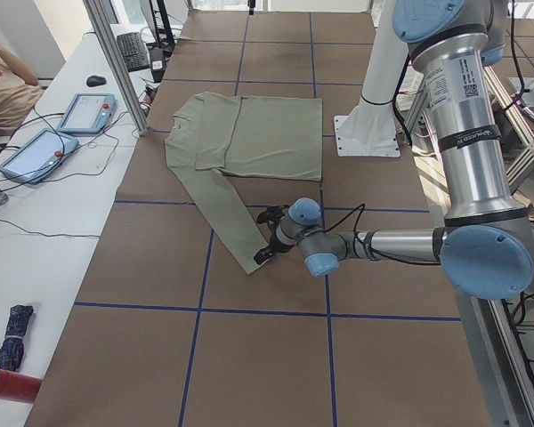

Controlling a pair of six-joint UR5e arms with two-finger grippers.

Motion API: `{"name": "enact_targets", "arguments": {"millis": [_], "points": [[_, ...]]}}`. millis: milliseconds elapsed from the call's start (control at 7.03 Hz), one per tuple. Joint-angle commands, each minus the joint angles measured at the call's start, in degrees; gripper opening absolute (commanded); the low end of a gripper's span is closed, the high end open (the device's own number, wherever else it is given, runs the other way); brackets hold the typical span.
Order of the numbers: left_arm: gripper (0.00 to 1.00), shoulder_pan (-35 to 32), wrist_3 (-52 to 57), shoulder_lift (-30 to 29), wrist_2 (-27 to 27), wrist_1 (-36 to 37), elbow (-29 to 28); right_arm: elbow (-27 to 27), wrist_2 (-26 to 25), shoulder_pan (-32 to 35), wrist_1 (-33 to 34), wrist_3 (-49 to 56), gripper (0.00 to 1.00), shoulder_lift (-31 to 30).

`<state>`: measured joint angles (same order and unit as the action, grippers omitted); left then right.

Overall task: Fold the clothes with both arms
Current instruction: 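Release the sleeve and withdraw the right arm while the left gripper approaches the other cuff, then grasp the other sleeve cuff with the left gripper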

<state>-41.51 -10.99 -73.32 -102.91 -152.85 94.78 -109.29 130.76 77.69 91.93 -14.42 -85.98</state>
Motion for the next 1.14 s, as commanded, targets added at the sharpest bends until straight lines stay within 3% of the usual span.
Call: {"name": "enact_targets", "arguments": {"millis": [0, 285, 711, 996], "points": [[0.59, 1.1, 0.0, 0.0, 0.4, -0.9, -0.1, -0.2, 0.0, 0.1, 0.0, 0.0, 1.00, -0.2], [0.00, 1.1, 0.0, 0.0, 0.7, -1.3, 0.0, -0.2, 0.0, 0.2, 0.0, 0.0, 1.00, -0.2], [0.00, 0.9, -0.2, -0.9, 0.1, -1.5, 1.3, 0.0, 0.0, 0.2, 0.0, 0.0, 1.00, -0.3], [0.00, -0.1, -0.2, -4.6, 0.1, -1.0, 4.5, 0.2, -0.3, 0.2, -0.1, 0.2, 1.00, -2.5]]}}
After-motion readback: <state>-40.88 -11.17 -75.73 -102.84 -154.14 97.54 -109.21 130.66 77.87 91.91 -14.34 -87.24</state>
